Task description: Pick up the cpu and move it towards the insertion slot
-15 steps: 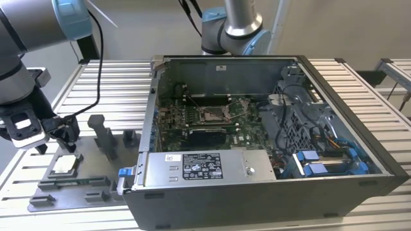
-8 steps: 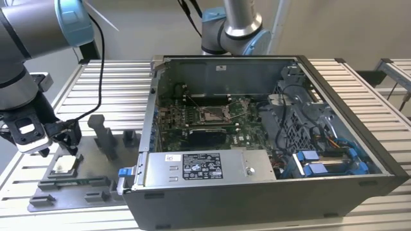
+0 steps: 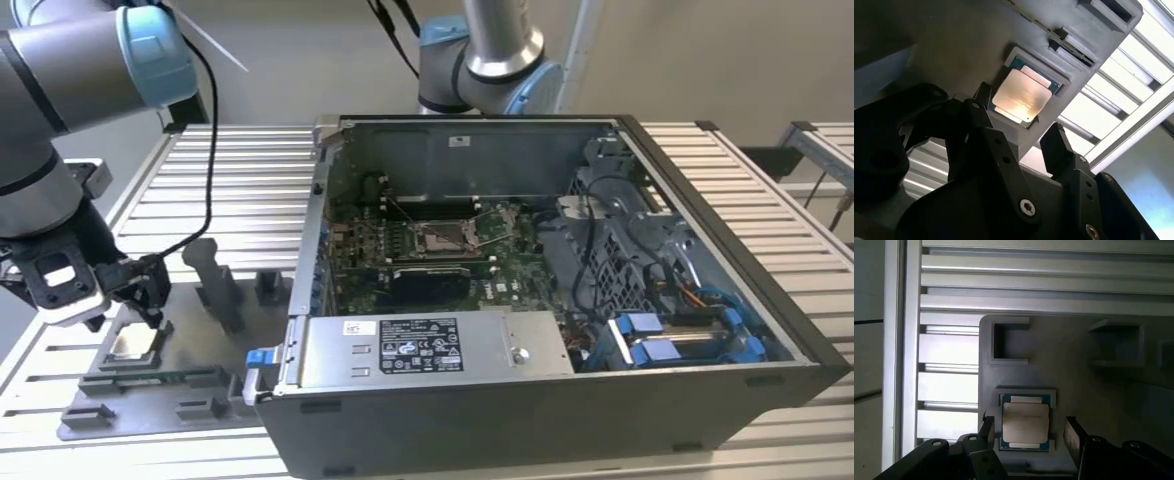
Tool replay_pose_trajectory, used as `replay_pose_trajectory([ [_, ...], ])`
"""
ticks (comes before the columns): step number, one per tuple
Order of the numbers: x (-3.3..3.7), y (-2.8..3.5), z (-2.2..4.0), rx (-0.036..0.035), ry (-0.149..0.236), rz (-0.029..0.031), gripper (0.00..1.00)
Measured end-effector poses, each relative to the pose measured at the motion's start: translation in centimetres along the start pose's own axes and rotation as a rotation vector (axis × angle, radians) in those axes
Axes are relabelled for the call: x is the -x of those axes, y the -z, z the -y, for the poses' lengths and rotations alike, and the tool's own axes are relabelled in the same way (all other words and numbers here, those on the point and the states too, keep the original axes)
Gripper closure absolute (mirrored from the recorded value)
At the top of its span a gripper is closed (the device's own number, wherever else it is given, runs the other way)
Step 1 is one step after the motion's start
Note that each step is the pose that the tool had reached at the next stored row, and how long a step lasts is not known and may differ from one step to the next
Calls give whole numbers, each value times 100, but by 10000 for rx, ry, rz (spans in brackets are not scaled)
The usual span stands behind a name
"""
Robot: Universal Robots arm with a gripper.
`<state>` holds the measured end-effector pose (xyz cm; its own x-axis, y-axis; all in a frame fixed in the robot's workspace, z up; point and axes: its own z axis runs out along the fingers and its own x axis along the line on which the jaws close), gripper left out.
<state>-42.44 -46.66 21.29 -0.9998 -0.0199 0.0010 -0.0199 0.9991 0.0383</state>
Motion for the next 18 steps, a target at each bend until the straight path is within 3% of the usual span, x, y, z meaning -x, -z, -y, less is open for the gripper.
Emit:
replay_pose_trajectory([
  [18,-18,-196,51,-2,-3,-2,0],
])
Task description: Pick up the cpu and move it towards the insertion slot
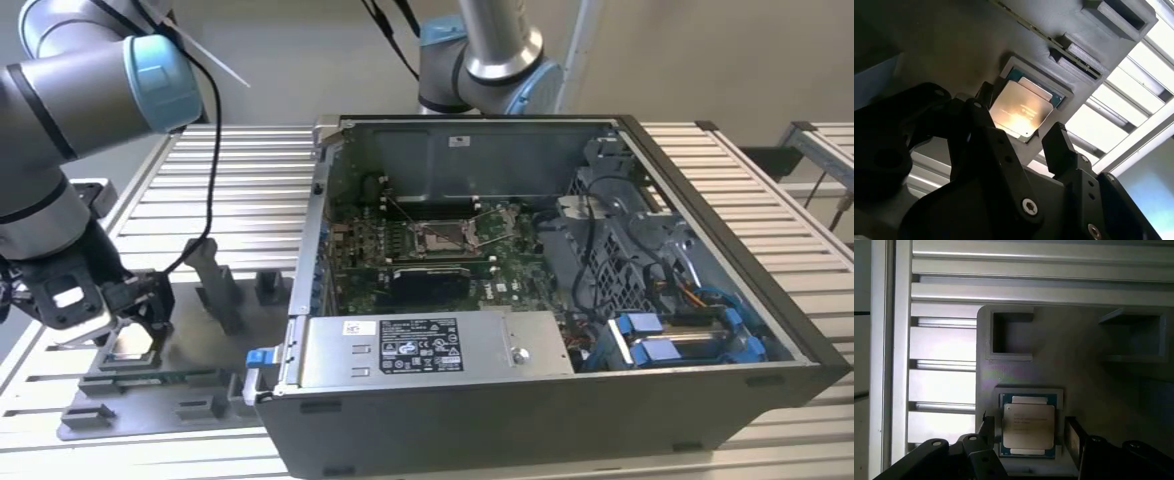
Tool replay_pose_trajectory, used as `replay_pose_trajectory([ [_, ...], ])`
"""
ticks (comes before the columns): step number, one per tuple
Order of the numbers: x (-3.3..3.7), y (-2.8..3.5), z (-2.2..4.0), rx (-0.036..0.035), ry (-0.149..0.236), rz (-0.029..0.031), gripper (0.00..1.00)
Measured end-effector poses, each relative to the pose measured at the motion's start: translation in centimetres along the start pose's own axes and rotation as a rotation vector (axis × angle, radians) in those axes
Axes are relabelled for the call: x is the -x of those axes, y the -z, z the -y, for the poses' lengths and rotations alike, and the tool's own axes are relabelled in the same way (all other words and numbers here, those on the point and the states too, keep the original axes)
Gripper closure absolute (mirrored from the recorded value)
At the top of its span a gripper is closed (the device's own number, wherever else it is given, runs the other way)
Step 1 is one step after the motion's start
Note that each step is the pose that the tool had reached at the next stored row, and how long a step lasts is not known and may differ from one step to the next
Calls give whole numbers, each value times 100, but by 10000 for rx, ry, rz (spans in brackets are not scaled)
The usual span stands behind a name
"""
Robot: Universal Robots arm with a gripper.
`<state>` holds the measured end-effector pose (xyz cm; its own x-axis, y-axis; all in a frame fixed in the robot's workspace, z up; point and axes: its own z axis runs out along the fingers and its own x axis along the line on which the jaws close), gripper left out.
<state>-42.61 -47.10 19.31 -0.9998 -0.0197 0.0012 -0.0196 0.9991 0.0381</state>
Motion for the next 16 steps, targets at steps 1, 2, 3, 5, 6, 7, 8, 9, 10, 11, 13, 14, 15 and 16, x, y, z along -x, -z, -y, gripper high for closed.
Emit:
replay_pose_trajectory([
  [1,-2,-9,0,0,-2,0,0],
  [2,-3,-18,1,1,-3,1,0],
  [3,-4,-26,1,0,-4,0,0],
  [5,-5,-38,1,1,-5,1,0],
  [6,-5,-42,1,0,-4,0,0],
  [7,-5,-48,1,1,-5,1,0],
  [8,-5,-53,2,1,-4,1,0],
  [9,-5,-56,2,0,-4,0,0],
  [10,-6,-58,2,-1,-4,-1,0],
  [11,-6,-59,2,-1,-5,-1,0],
  [13,-6,-61,2,1,-5,1,0],
  [14,-6,-61,2,0,-5,1,0],
  [15,-5,-61,2,1,-4,1,0],
  [16,-5,-61,2,0,-4,1,0],
])
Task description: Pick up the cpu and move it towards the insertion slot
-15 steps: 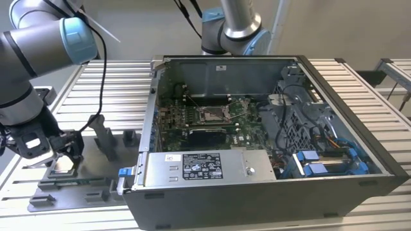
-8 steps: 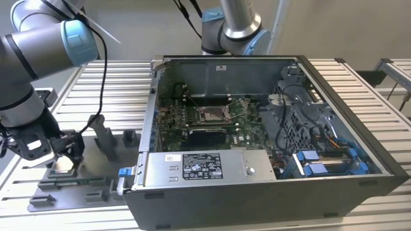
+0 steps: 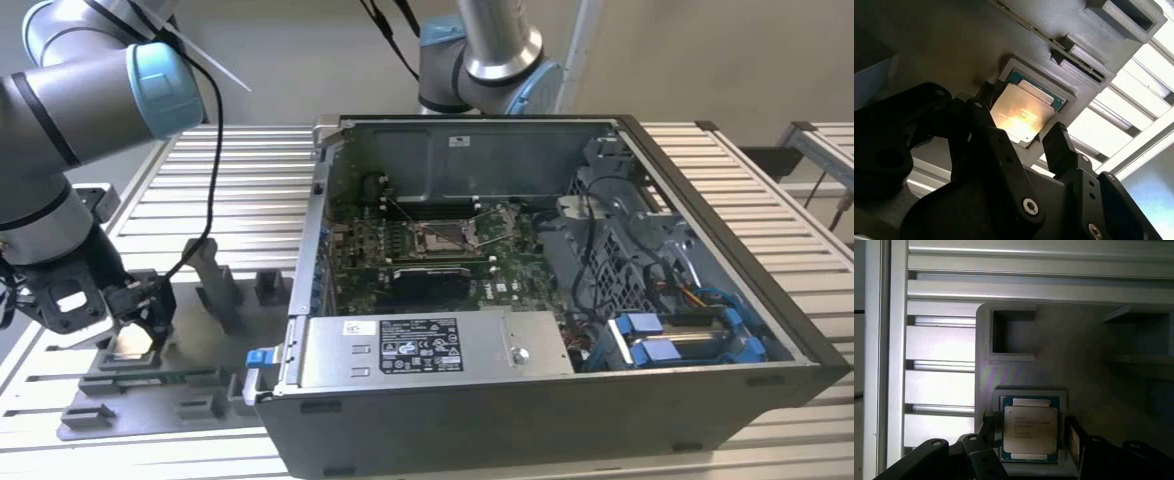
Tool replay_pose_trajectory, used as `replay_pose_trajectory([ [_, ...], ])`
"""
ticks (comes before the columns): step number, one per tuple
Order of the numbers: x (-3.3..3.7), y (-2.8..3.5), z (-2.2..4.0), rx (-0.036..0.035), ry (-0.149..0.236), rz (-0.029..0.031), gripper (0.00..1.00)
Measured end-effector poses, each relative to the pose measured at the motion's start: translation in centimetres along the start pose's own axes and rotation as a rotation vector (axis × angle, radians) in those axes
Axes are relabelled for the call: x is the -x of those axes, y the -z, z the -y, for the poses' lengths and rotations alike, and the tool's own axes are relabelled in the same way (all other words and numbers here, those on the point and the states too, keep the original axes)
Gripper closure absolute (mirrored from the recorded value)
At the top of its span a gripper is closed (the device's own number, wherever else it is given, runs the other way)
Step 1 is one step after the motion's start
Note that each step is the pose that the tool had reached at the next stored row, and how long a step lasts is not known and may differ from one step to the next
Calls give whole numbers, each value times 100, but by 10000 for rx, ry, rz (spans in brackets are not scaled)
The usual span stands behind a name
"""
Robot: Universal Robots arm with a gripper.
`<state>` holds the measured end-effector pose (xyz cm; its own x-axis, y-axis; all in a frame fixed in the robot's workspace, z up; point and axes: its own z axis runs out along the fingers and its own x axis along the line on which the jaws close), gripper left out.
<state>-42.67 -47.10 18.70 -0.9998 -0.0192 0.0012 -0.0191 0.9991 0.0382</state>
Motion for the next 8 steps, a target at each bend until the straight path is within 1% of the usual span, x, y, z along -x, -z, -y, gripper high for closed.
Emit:
replay_pose_trajectory([
  [6,0,-1,0,0,0,0,0],
  [7,0,-1,0,0,0,0,100],
  [8,0,-1,0,0,0,-1,100],
])
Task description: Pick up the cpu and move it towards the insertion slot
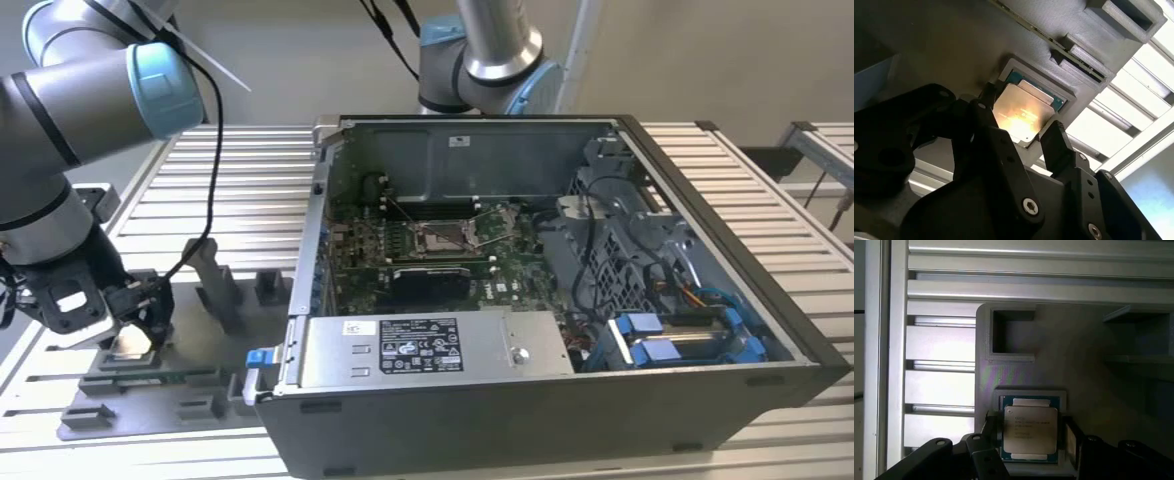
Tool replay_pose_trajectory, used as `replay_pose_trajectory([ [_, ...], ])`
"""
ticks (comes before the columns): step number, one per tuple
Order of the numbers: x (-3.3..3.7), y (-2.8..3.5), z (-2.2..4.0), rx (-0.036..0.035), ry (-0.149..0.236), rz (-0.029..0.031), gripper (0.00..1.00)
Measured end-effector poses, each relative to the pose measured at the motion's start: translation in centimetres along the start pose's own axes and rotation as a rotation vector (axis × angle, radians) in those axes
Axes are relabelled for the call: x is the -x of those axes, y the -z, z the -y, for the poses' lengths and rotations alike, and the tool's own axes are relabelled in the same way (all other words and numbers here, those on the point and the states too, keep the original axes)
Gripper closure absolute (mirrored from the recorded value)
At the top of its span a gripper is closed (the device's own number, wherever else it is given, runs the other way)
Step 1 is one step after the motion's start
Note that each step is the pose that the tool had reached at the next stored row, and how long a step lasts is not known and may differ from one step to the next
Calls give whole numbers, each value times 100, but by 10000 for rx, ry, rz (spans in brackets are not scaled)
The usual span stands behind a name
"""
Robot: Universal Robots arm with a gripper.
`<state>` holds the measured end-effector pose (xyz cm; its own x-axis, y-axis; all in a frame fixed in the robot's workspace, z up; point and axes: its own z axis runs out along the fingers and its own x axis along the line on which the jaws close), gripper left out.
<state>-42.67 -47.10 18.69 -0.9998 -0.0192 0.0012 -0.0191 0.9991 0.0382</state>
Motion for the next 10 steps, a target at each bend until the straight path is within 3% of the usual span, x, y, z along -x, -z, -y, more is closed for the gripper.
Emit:
replay_pose_trajectory([
  [10,0,-1,0,0,0,1,100],
])
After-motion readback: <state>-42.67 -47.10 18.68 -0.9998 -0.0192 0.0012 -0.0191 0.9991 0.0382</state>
